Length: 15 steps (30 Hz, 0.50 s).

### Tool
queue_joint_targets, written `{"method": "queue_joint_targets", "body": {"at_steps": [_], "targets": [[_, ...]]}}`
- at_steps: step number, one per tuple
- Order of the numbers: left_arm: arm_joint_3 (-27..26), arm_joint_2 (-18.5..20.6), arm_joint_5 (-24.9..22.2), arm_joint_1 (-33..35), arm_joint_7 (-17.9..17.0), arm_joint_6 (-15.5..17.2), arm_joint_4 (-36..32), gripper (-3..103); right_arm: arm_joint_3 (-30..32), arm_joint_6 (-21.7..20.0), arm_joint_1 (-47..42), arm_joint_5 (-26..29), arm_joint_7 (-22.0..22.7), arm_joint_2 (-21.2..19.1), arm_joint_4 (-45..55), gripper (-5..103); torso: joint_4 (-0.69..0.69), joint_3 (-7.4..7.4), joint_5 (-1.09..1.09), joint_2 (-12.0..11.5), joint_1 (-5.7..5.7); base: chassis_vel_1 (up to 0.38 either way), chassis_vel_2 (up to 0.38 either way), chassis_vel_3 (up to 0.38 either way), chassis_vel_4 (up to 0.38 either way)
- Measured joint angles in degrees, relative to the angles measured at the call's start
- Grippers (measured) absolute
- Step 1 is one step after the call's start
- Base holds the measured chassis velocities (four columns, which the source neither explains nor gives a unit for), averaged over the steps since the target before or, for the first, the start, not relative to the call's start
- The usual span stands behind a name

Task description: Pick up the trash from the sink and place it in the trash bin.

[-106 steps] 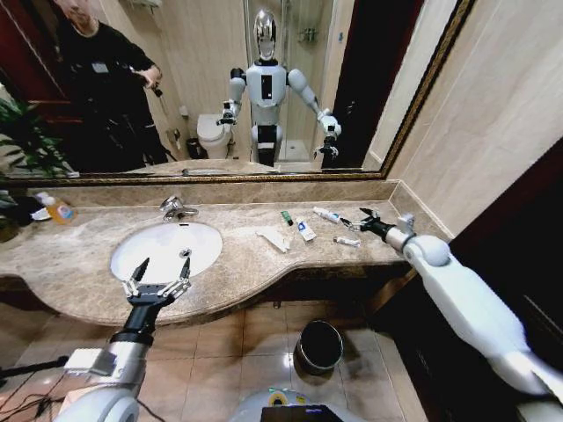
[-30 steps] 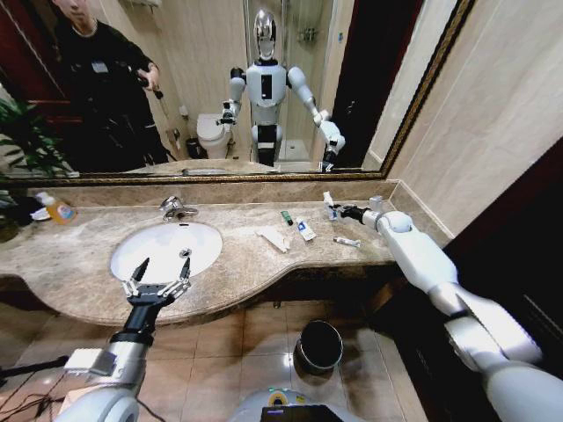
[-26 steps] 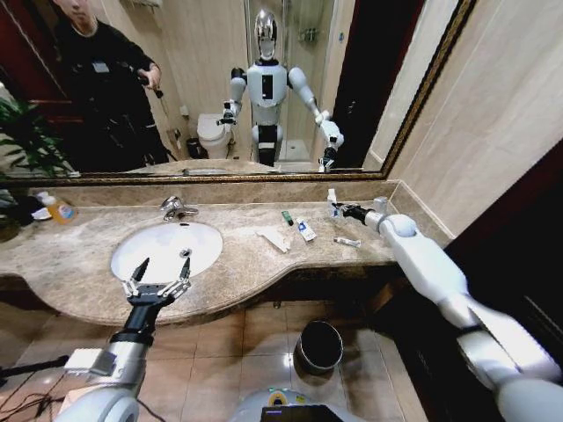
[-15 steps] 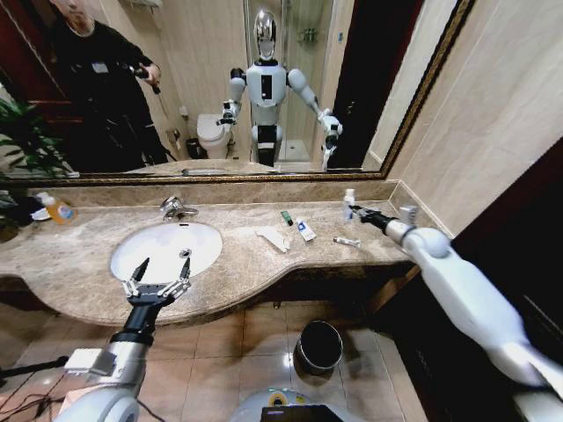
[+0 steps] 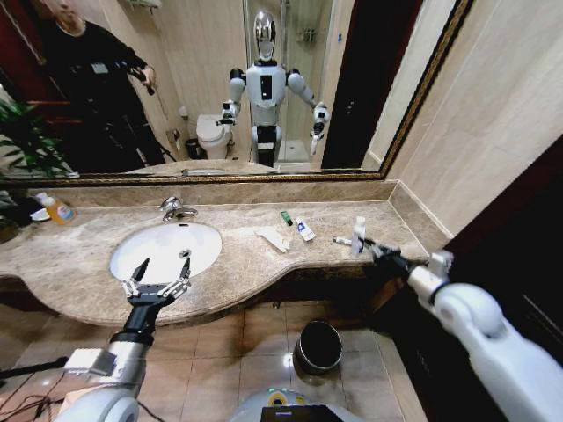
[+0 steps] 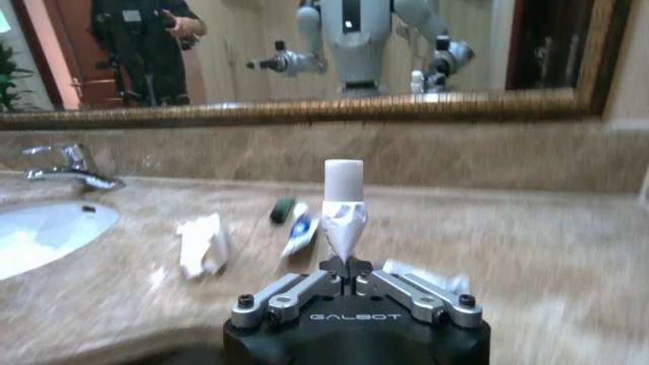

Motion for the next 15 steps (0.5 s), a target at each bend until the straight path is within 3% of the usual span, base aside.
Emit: {"method": "queue_joint_targets", "body": {"at_steps": [3,6,10,15], "targets": [[0.0,0.0,0.0,0.0,0.0,0.0,0.0,100,-3.0,4.1,-6.2,-8.0,-1.4,8.6,0.0,3,-0.01,0.00,0.00,0.0,0.01,0.000,0.000,0.000,0.000],[0.0,0.0,0.0,0.0,0.0,0.0,0.0,100,-4.2,6.1,-7.7,-12.1,-3.7,12.2,-2.5,3,-0.01,0.00,-0.01,0.0,0.00,0.000,0.000,0.000,0.000],[0.0,0.0,0.0,0.0,0.0,0.0,0.0,100,-5.2,7.9,-7.4,-14.8,-5.3,14.4,-6.3,3,0.00,0.01,-0.01,0.0,0.00,0.000,0.000,0.000,0.000],[0.0,0.0,0.0,0.0,0.0,0.0,0.0,100,-6.8,12.2,-1.8,-18.9,-8.3,16.7,-18.7,3,0.01,0.01,0.01,0.0,0.01,0.000,0.000,0.000,0.000]]}}
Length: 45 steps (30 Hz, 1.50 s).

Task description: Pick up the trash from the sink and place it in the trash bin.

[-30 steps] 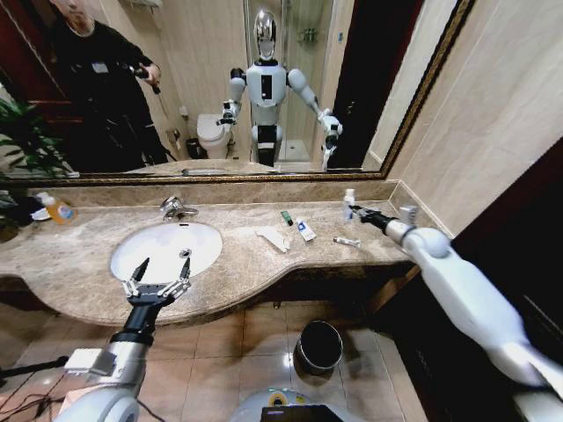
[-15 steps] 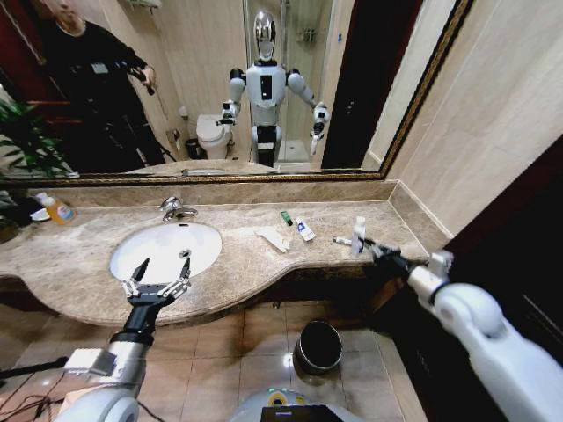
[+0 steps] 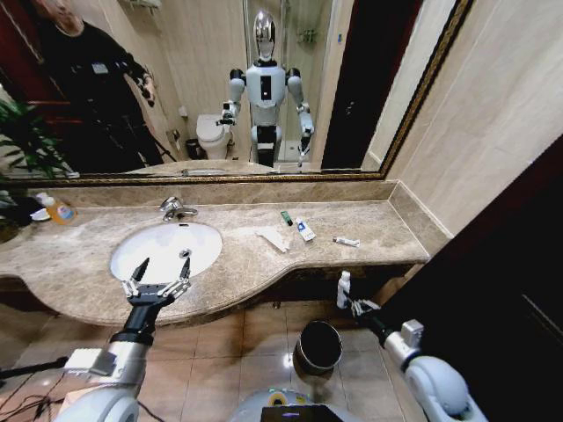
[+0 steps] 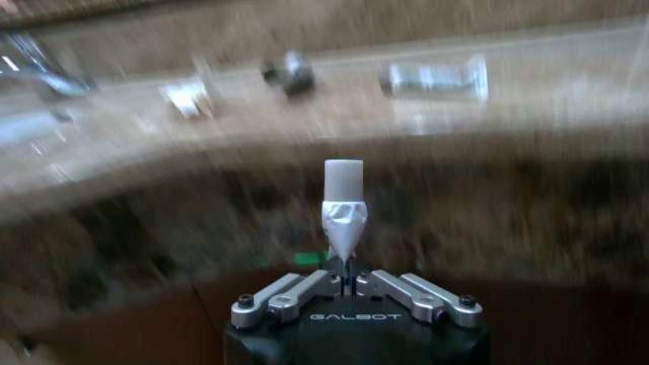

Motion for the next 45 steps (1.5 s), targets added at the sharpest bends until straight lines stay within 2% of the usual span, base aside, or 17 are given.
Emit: {"method": "queue_joint_targets", "body": {"at_steps": [4,10,12,13,15,21,25,34,37,43,45], "targets": [[0.0,0.0,0.0,0.0,0.0,0.0,0.0,100,-1.8,4.8,5.2,-3.1,-2.8,-0.3,-14.2,3,0.01,0.01,0.00,0.0,0.01,0.000,0.000,0.000,0.000],[0.0,0.0,0.0,0.0,0.0,0.0,0.0,100,-3.1,9.1,6.5,-4.3,-3.6,-0.1,-22.2,3,0.00,0.00,-0.01,0.0,0.00,0.000,0.000,0.000,0.000],[0.0,0.0,0.0,0.0,0.0,0.0,0.0,100,-3.4,12.2,8.0,-6.2,-3.3,2.6,-28.0,3,-0.02,0.00,-0.02,0.0,0.00,0.000,0.000,0.000,0.000],[0.0,0.0,0.0,0.0,0.0,0.0,0.0,100,-3.4,12.2,8.0,-6.2,-3.3,2.6,-28.0,3,-0.02,0.00,-0.02,0.0,0.00,0.000,0.000,0.000,0.000],[0.0,0.0,0.0,0.0,0.0,0.0,0.0,100,-2.8,14.5,9.8,-9.3,-2.1,5.6,-31.9,3,0.00,0.00,0.01,0.0,0.00,0.000,0.000,0.000,0.000],[0.0,0.0,0.0,0.0,0.0,0.0,0.0,100,-2.9,16.1,10.9,-13.6,-1.5,8.8,-35.0,3,0.00,0.00,-0.02,0.0,0.00,0.000,0.000,0.000,0.000],[0.0,0.0,0.0,0.0,0.0,0.0,0.0,100,-2.6,20.1,12.7,-17.7,-1.6,12.0,-39.8,3,0.00,0.00,0.01,0.0,0.00,0.000,0.000,0.000,0.000],[0.0,0.0,0.0,0.0,0.0,0.0,0.0,100,-1.1,22.4,16.0,-22.6,0.4,15.4,-45.1,3,0.00,0.00,-0.02,0.0,0.00,0.000,0.000,0.000,0.000],[0.0,0.0,0.0,0.0,0.0,0.0,0.0,100,-0.8,22.5,16.9,-23.4,2.0,16.2,-46.4,3,0.00,0.00,-0.01,0.0,0.00,0.000,0.000,0.000,0.000],[0.0,0.0,0.0,0.0,0.0,0.0,0.0,100,-0.7,21.9,17.0,-24.1,2.4,16.5,-46.9,1,-0.01,0.00,-0.01,0.0,0.00,0.000,0.000,0.000,0.000],[0.0,0.0,0.0,0.0,0.0,0.0,0.0,100,-0.7,21.7,17.0,-24.1,2.9,16.8,-46.8,11,-0.01,0.00,-0.01,0.0,0.00,0.000,0.000,0.000,0.000]]}}
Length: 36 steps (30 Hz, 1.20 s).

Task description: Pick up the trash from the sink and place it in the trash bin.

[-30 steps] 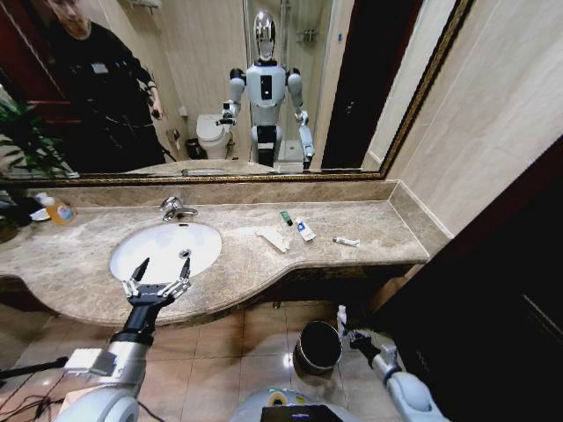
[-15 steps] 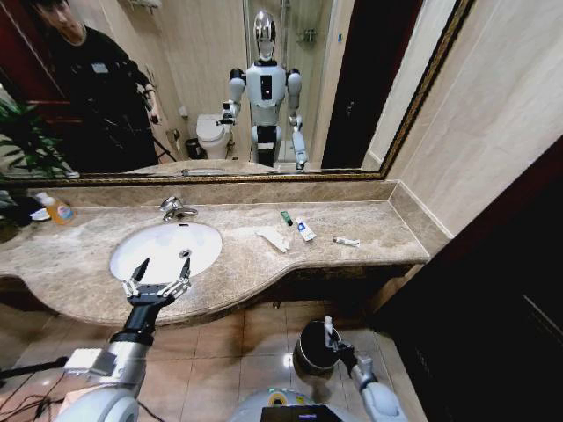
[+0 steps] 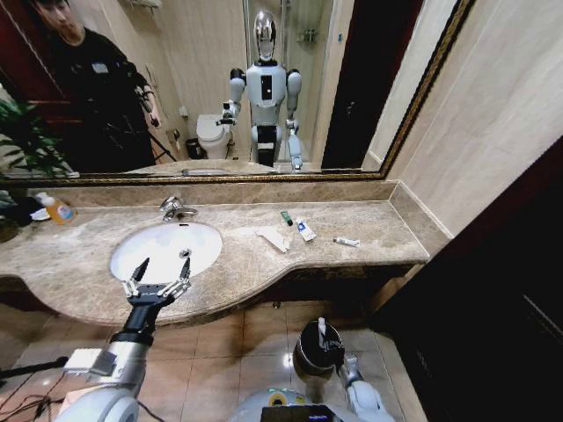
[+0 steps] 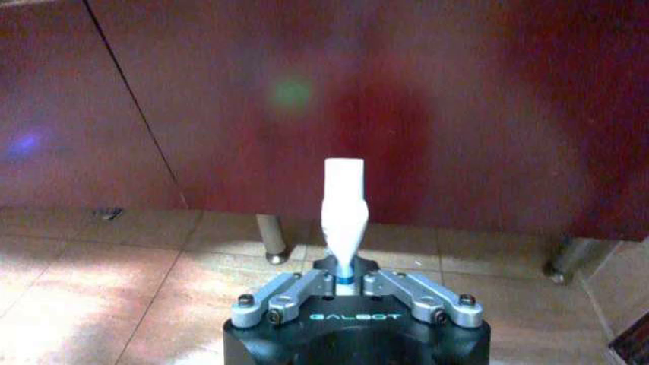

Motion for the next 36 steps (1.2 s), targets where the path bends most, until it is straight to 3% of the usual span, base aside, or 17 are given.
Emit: {"method": "queue_joint_targets", "body": {"at_steps": [5,7,14,15,20,23,24,29,36], "targets": [[0.0,0.0,0.0,0.0,0.0,0.0,0.0,100,-0.1,-0.6,-0.4,-0.3,0.1,0.2,1.7,33,0.00,0.00,0.00,0.0,0.00,0.000,0.000,0.000,0.000],[0.0,0.0,0.0,0.0,0.0,0.0,0.0,100,-0.1,-0.8,-0.5,-0.3,0.1,0.2,2.1,33,0.00,0.00,0.00,0.0,0.00,0.000,0.000,0.000,0.000],[0.0,0.0,0.0,0.0,0.0,0.0,0.0,100,-0.1,-1.4,-2.3,-0.7,0.3,0.5,4.0,65,0.00,0.00,0.01,0.0,0.00,0.000,0.000,0.000,0.000],[0.0,0.0,0.0,0.0,0.0,0.0,0.0,100,-0.1,-1.4,-2.3,-0.7,0.3,0.5,4.0,65,0.00,0.00,0.01,0.0,0.00,0.000,0.000,0.000,0.000],[0.0,0.0,0.0,0.0,0.0,0.0,0.0,100,-0.1,-1.5,-3.6,-0.7,0.3,0.4,5.5,87,0.00,0.00,0.00,0.0,0.00,0.000,0.000,0.000,0.000],[0.0,0.0,0.0,0.0,0.0,0.0,0.0,100,0.0,-1.6,-4.0,-0.6,0.2,0.1,6.3,92,0.00,0.00,0.01,0.0,0.00,0.000,0.000,0.000,0.000],[0.0,0.0,0.0,0.0,0.0,0.0,0.0,100,0.0,-1.8,-4.5,-0.3,0.1,-0.2,7.1,99,0.00,0.00,0.01,0.0,0.00,0.000,0.000,0.000,0.000],[0.0,0.0,0.0,0.0,0.0,0.0,0.0,100,-0.3,-2.2,-6.2,1.0,0.1,-1.0,10.5,100,0.00,0.00,0.02,0.0,0.00,0.000,0.000,0.000,0.000],[0.0,0.0,0.0,0.0,0.0,0.0,0.0,100,-1.0,-2.1,-11.6,2.9,3.0,-4.3,23.7,100,0.00,0.00,0.02,0.0,0.00,0.000,0.000,0.000,0.000]]}}
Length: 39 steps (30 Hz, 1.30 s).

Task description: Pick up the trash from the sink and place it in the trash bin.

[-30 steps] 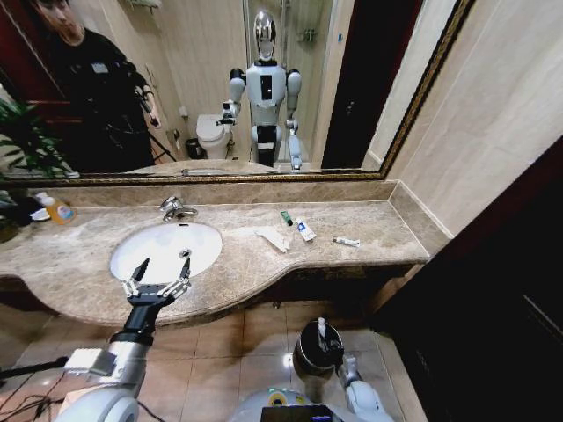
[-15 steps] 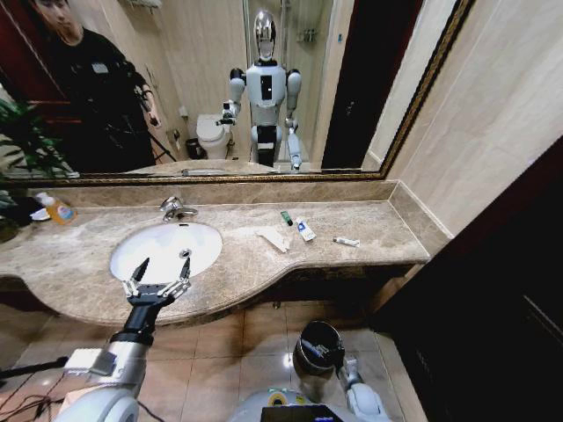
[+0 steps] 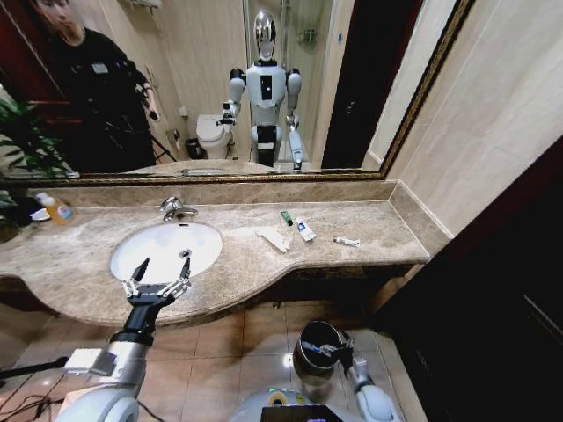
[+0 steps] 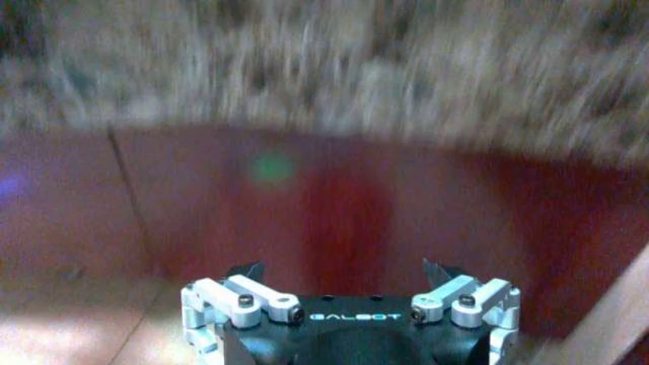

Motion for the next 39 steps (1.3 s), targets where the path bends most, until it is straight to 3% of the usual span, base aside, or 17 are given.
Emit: {"method": "queue_joint_targets", "body": {"at_steps": [4,9,14,20,22,25,28,39], "targets": [[0.0,0.0,0.0,0.0,0.0,0.0,0.0,100,-0.3,-1.0,-3.5,2.9,0.4,-2.8,10.5,100,0.00,0.00,0.00,0.0,0.00,0.000,0.000,0.000,0.000],[0.0,0.0,0.0,0.0,0.0,0.0,0.0,100,0.2,-5.3,-5.6,8.0,-2.9,-7.5,23.6,100,-0.01,0.00,0.00,0.0,0.00,0.000,0.000,0.000,0.000],[0.0,0.0,0.0,0.0,0.0,0.0,0.0,100,-0.1,-13.4,-0.3,15.2,-2.2,-15.2,29.6,100,0.01,0.00,0.00,0.0,0.00,0.000,0.000,0.000,0.000],[0.0,0.0,0.0,0.0,0.0,0.0,0.0,100,-2.0,-20.0,8.5,20.6,-1.0,-23.0,26.0,100,0.00,0.00,0.01,0.0,0.00,0.000,0.000,0.000,0.000],[0.0,0.0,0.0,0.0,0.0,0.0,0.0,100,-2.2,-20.1,9.1,20.9,-1.0,-23.6,25.4,100,0.00,0.00,0.01,0.0,0.00,0.000,0.000,0.000,0.000],[0.0,0.0,0.0,0.0,0.0,0.0,0.0,100,-4.8,-21.1,15.1,24.4,-1.3,-28.9,20.0,100,0.01,0.01,0.01,0.0,0.00,0.000,0.000,0.000,0.000],[0.0,0.0,0.0,0.0,0.0,0.0,0.0,100,-6.7,-21.4,19.2,26.3,-2.3,-31.7,16.3,100,0.00,0.01,-0.02,0.0,0.00,0.000,0.000,0.000,0.000],[0.0,0.0,0.0,0.0,0.0,0.0,0.0,100,-14.9,-23.5,31.1,31.1,-5.0,-33.4,6.1,100,0.00,0.00,-0.02,0.0,0.01,0.000,0.000,0.000,0.000]]}}
